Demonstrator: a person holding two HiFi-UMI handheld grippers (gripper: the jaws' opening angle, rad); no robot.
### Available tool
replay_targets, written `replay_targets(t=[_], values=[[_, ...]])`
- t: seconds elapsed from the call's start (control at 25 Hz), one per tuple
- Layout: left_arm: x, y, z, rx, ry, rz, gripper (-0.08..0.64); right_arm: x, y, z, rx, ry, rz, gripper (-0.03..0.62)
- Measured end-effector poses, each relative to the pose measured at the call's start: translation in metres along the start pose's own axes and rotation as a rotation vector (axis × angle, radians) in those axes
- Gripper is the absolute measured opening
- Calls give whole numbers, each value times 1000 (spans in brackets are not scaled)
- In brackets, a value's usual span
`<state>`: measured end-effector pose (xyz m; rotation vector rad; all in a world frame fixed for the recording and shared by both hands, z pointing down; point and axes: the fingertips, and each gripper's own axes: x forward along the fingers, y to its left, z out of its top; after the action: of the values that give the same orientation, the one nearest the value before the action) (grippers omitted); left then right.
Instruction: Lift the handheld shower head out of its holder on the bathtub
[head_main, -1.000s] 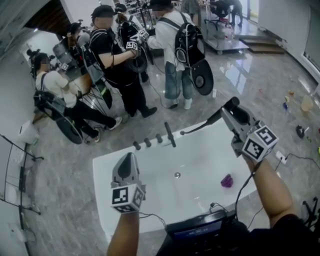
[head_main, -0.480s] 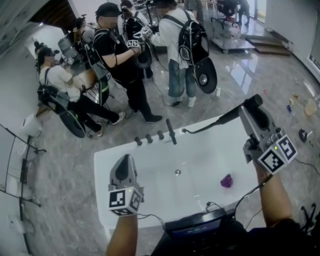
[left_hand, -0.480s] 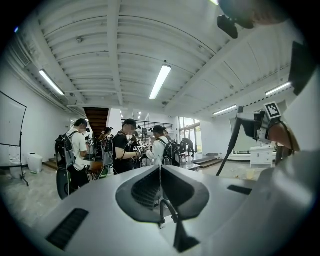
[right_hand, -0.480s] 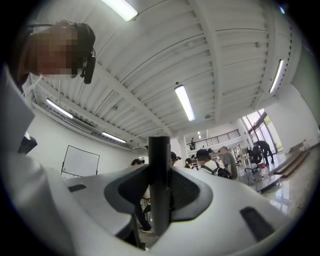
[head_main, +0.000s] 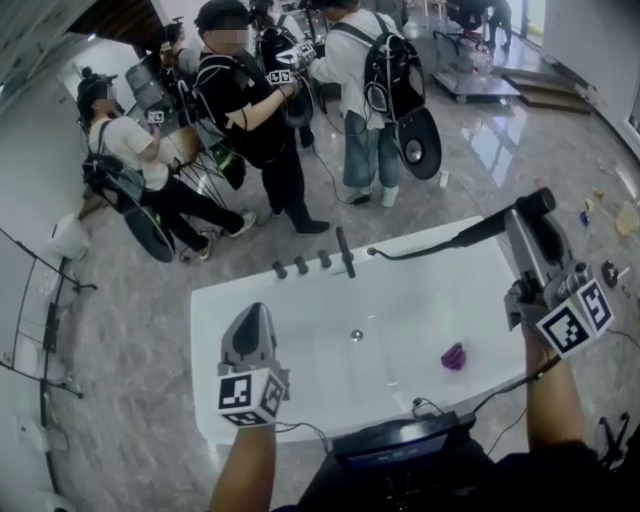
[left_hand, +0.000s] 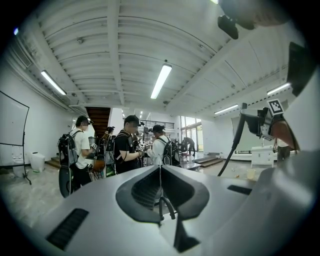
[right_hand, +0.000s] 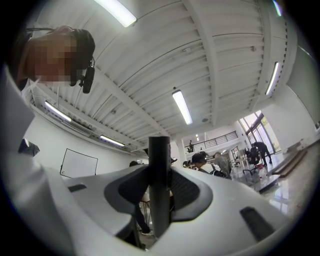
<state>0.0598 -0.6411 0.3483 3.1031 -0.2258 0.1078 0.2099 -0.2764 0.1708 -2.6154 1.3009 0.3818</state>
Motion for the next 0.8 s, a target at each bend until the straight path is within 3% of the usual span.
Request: replay_targets(t=[0.32,0.8], values=[[-10,-2,2,8,17,0,15,-9,14,-9,-64,43,15,141],[-22,-3,-13,7,32,-1,15,-19,18,-27,-39,48,10,141]])
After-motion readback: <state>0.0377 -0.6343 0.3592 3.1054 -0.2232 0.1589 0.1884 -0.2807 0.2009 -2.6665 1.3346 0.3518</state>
